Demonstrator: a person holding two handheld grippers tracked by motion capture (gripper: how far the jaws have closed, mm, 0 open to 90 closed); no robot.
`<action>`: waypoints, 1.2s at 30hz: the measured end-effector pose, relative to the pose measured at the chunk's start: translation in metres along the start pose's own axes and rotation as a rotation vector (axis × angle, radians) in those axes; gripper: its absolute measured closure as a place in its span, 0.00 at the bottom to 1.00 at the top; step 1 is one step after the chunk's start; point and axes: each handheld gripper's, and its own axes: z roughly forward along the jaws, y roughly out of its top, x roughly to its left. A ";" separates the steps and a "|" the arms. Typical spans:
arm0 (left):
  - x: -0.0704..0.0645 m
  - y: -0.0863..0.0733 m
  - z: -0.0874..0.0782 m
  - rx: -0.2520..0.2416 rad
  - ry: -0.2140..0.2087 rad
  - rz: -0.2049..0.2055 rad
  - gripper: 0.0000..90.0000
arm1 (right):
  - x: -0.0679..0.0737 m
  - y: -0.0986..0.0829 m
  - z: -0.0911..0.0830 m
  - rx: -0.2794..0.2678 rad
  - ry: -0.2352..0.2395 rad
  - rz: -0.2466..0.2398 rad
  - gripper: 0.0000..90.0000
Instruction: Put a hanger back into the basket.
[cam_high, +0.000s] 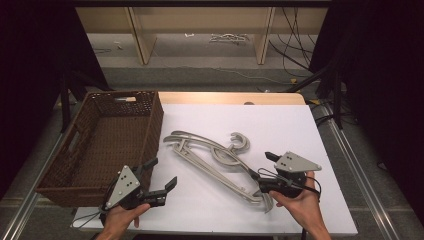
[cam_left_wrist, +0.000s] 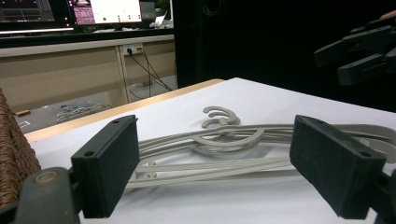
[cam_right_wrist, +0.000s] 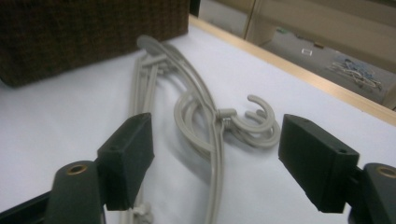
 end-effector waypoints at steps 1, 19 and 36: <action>0.000 0.000 0.000 0.000 0.000 0.000 0.18 | 0.000 0.000 0.000 0.000 0.000 0.000 0.32; 0.000 0.000 0.000 -0.001 0.000 -0.001 0.18 | -0.025 0.029 0.058 0.327 0.066 -0.056 0.34; -0.001 0.000 -0.001 -0.001 -0.003 -0.005 0.17 | -0.026 0.014 0.105 0.534 0.131 -0.099 0.56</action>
